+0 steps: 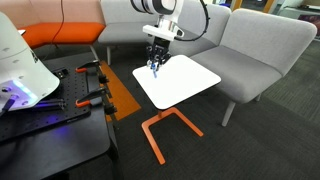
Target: Remove the marker from the cup
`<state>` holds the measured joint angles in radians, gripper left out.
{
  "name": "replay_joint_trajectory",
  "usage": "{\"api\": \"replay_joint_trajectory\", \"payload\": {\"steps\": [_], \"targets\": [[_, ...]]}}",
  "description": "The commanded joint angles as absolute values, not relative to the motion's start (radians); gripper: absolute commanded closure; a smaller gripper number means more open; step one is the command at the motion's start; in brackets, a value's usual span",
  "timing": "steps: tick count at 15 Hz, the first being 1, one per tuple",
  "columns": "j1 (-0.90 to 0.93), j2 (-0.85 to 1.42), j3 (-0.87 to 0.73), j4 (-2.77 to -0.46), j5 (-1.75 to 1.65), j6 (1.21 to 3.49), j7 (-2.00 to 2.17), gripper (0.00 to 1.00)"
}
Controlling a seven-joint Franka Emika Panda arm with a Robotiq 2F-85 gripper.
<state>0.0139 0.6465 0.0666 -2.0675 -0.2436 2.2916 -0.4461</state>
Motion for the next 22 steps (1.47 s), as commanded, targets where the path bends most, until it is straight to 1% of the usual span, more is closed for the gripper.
{"api": "replay_joint_trajectory", "payload": {"steps": [1, 2, 4, 5, 6, 8, 9, 13, 14, 15, 16, 19, 20, 22], "targets": [[0.041, 0.668, 0.057, -2.028, -0.314, 2.228, -0.433, 0.9], [0.051, 0.666, 0.052, -2.028, -0.335, 2.224, -0.422, 0.91], [0.064, 0.654, 0.045, -2.028, -0.368, 2.206, -0.407, 0.99], [0.066, 0.65, 0.046, -2.027, -0.38, 2.196, -0.409, 1.0], [0.07, 0.644, 0.045, -2.026, -0.392, 2.184, -0.407, 0.96], [0.074, 0.64, 0.046, -2.021, -0.412, 2.166, -0.405, 0.97], [0.075, 0.633, 0.046, -2.021, -0.419, 2.159, -0.399, 1.0], [0.078, 0.584, 0.053, -2.031, -0.441, 2.108, -0.397, 1.0], [0.075, 0.576, 0.055, -2.031, -0.438, 2.103, -0.396, 0.97], [0.072, 0.574, 0.057, -2.027, -0.431, 2.097, -0.392, 0.88], [0.069, 0.573, 0.059, -2.024, -0.424, 2.096, -0.393, 0.72], [0.059, 0.587, 0.062, -2.016, -0.399, 2.11, -0.381, 0.64], [0.056, 0.591, 0.062, -2.014, -0.389, 2.112, -0.374, 0.6], [0.048, 0.6, 0.063, -2.012, -0.372, 2.115, -0.359, 0.56]]}}
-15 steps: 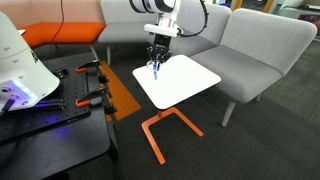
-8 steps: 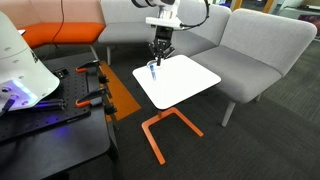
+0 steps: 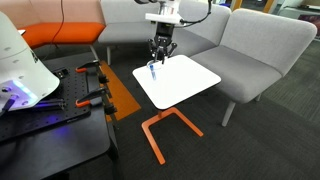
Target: Remove the marker from the cup
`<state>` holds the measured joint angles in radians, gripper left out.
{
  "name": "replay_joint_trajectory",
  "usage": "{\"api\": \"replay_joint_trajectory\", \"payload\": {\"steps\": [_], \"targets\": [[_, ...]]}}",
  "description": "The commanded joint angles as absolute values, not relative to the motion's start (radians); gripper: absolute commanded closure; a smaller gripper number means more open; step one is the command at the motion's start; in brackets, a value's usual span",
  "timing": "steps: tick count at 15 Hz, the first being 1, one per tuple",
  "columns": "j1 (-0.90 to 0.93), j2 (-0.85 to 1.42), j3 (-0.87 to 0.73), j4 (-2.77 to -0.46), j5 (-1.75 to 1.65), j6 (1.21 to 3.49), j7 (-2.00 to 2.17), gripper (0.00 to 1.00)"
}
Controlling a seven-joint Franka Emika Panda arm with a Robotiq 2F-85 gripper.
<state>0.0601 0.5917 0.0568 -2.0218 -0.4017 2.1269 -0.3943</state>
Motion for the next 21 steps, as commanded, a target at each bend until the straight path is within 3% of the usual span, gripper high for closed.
{"api": "replay_joint_trajectory", "payload": {"steps": [1, 5, 6, 7, 12, 21], "targets": [[0.047, 0.604, 0.064, -2.012, -0.365, 2.116, -0.351, 0.61], [0.043, 0.623, 0.068, -2.004, -0.332, 2.115, -0.353, 0.71], [0.044, 0.627, 0.067, -2.003, -0.328, 2.115, -0.351, 0.77], [0.046, 0.632, 0.066, -2.0, -0.324, 2.111, -0.346, 0.73], [0.041, 0.664, 0.066, -1.977, -0.297, 2.102, -0.333, 0.69], [0.042, 0.719, 0.059, -1.934, -0.278, 2.059, -0.317, 0.69]]}}
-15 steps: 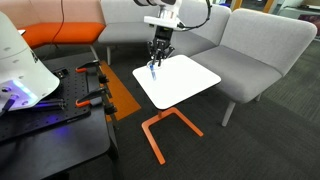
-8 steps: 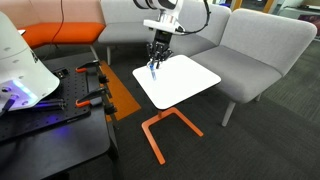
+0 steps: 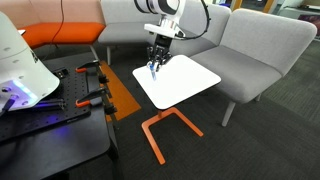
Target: Remove the marker from the cup
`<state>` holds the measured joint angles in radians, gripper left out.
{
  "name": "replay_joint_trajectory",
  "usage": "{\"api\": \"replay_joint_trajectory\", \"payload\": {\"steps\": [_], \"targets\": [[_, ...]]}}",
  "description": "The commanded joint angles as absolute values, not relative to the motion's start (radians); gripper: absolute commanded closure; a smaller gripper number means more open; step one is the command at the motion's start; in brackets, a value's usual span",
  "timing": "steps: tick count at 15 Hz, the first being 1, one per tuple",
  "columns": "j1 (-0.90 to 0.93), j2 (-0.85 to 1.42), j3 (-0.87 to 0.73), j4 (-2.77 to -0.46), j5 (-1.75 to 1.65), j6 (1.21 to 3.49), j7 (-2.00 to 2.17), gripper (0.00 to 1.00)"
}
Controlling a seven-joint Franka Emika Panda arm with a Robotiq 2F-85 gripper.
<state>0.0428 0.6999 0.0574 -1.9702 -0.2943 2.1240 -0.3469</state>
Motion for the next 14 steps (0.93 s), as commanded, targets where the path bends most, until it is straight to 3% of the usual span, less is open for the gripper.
{"api": "replay_joint_trajectory", "payload": {"steps": [1, 3, 5, 7, 9, 14], "targets": [[0.041, 0.723, 0.059, -1.929, -0.275, 2.046, -0.317, 0.64], [0.041, 0.729, 0.058, -1.917, -0.274, 2.01, -0.314, 0.62], [0.041, 0.738, 0.058, -1.906, -0.276, 1.987, -0.313, 0.7], [0.042, 0.744, 0.058, -1.893, -0.279, 1.969, -0.313, 0.9], [0.042, 0.749, 0.058, -1.885, -0.282, 1.966, -0.311, 0.99], [0.055, 0.734, 0.051, -1.869, -0.3, 1.951, -0.299, 0.95]]}}
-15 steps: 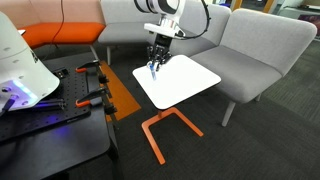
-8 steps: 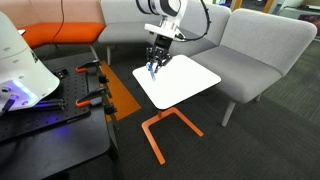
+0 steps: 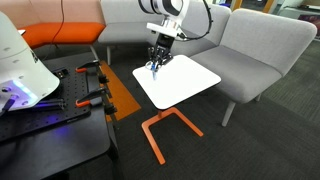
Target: Remove the marker from the cup
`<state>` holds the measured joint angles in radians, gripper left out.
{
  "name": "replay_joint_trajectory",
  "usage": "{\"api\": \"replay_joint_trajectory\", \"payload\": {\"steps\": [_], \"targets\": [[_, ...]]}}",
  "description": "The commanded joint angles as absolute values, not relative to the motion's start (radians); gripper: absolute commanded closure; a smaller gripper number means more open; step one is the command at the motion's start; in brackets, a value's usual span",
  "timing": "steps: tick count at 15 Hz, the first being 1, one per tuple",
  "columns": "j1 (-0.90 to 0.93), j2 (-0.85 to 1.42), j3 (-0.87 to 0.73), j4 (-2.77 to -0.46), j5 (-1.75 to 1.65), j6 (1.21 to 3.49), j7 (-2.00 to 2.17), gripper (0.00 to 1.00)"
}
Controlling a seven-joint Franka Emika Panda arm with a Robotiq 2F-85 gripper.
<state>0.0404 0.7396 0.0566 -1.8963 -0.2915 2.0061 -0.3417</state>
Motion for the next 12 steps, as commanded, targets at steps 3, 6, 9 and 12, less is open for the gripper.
{"api": "replay_joint_trajectory", "payload": {"steps": [3, 6, 9, 12], "targets": [[0.07, 0.708, 0.045, -1.858, -0.326, 1.901, -0.282, 0.95], [0.083, 0.665, 0.045, -1.846, -0.351, 1.788, -0.279, 0.95], [0.073, 0.576, 0.056, -1.869, -0.356, 1.754, -0.269, 0.95], [0.041, 0.503, 0.064, -1.887, -0.297, 1.883, -0.234, 0.95]]}}
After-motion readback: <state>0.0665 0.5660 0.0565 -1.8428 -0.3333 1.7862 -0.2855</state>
